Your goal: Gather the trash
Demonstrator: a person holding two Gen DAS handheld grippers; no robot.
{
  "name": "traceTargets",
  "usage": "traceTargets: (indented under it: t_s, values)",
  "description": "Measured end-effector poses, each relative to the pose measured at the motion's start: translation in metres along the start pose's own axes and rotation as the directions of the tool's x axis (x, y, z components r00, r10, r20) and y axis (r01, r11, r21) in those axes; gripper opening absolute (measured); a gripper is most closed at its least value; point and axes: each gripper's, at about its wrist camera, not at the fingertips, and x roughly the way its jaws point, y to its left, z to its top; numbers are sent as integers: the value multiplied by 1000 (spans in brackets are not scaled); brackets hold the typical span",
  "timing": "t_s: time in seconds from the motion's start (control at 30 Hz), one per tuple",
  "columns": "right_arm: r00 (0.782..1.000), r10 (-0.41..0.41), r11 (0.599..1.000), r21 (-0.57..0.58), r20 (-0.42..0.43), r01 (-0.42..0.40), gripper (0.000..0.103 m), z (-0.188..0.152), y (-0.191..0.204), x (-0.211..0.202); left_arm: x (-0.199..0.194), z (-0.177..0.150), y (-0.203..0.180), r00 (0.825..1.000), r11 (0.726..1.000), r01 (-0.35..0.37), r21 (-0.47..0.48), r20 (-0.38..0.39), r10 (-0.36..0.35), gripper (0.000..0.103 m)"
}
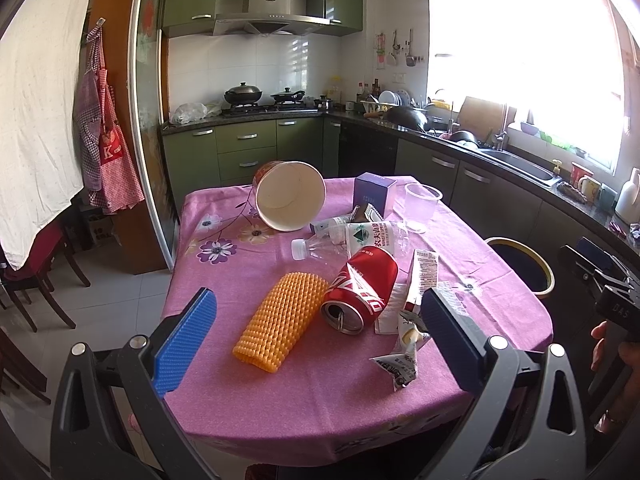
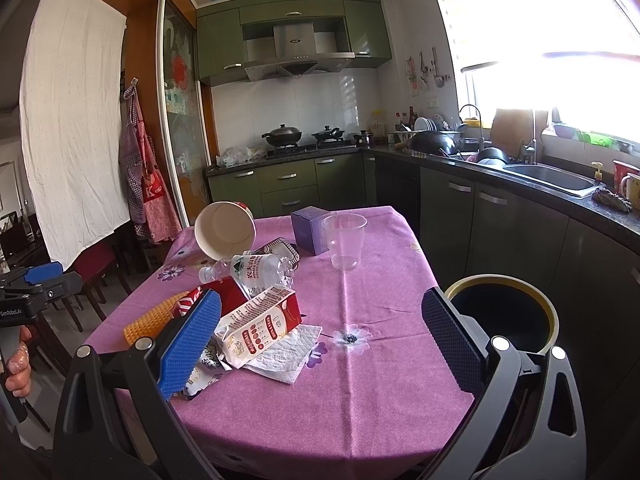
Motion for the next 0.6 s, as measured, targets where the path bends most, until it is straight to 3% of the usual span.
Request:
traceTargets:
  t_s: [0.6]
  values:
    - [1000, -1, 1000, 9, -13, 2, 99, 0, -3, 3, 2, 1, 2, 1000, 1000, 3, -1, -9, -3, 97]
